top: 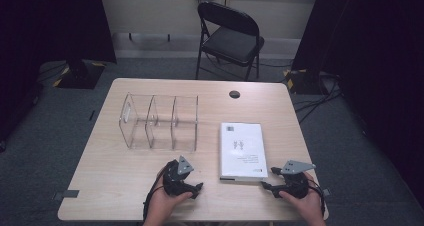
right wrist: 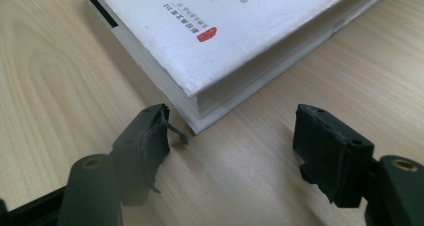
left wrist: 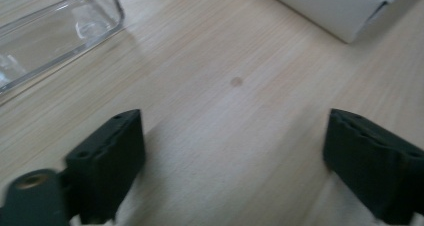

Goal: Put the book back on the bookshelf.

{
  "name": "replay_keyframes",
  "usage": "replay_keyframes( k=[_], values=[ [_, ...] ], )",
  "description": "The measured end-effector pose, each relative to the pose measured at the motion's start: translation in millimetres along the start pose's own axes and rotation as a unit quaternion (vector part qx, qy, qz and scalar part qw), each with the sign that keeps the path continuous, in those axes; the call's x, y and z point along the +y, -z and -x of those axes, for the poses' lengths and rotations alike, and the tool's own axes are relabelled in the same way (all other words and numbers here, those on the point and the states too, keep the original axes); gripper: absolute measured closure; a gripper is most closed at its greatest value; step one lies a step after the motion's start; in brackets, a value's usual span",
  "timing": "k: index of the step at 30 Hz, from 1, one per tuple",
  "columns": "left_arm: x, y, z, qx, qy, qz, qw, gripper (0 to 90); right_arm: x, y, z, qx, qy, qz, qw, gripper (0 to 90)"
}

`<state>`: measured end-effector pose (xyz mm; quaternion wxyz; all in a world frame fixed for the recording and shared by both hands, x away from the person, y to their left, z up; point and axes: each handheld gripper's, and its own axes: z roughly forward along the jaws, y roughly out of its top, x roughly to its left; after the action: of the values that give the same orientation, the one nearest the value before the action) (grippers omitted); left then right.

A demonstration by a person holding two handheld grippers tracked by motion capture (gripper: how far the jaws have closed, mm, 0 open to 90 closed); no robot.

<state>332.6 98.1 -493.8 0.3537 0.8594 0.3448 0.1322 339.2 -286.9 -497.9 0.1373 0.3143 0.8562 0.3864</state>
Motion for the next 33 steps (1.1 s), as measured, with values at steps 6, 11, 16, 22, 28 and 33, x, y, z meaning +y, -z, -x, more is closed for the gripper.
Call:
replay_keyframes(
  k=[6,11,16,22,28,33],
  values=[
    [22.0,-5.7,16.2,-0.024,-0.024,0.012,0.9994,18.4,10.4,1.3,-0.6,0.009,0.006,0.022,0.9997,34.1],
    [36.9,-19.5,27.4,-0.037,-0.033,0.019,0.9986,18.4,14.6,-5.3,-0.2,0.016,0.018,0.013,0.9996,37.0],
    [49.9,-33.1,32.5,-0.041,-0.052,0.016,0.9977,19.5,14.9,-10.1,-0.5,0.014,0.026,0.003,0.9996,39.2],
    [57.9,-43.9,35.1,-0.050,-0.053,0.019,0.9971,19.6,14.1,-14.3,1.4,0.028,0.031,0.002,0.9991,43.4],
    [58.6,-52.3,41.0,-0.052,-0.071,0.010,0.9961,21.1,14.6,-14.8,1.2,0.034,0.032,0.004,0.9989,45.5],
    [59.3,-54.4,44.5,-0.042,-0.084,-0.008,0.9955,17.4,15.5,-14.1,0.7,0.035,0.031,0.008,0.9989,46.1]
  ],
)
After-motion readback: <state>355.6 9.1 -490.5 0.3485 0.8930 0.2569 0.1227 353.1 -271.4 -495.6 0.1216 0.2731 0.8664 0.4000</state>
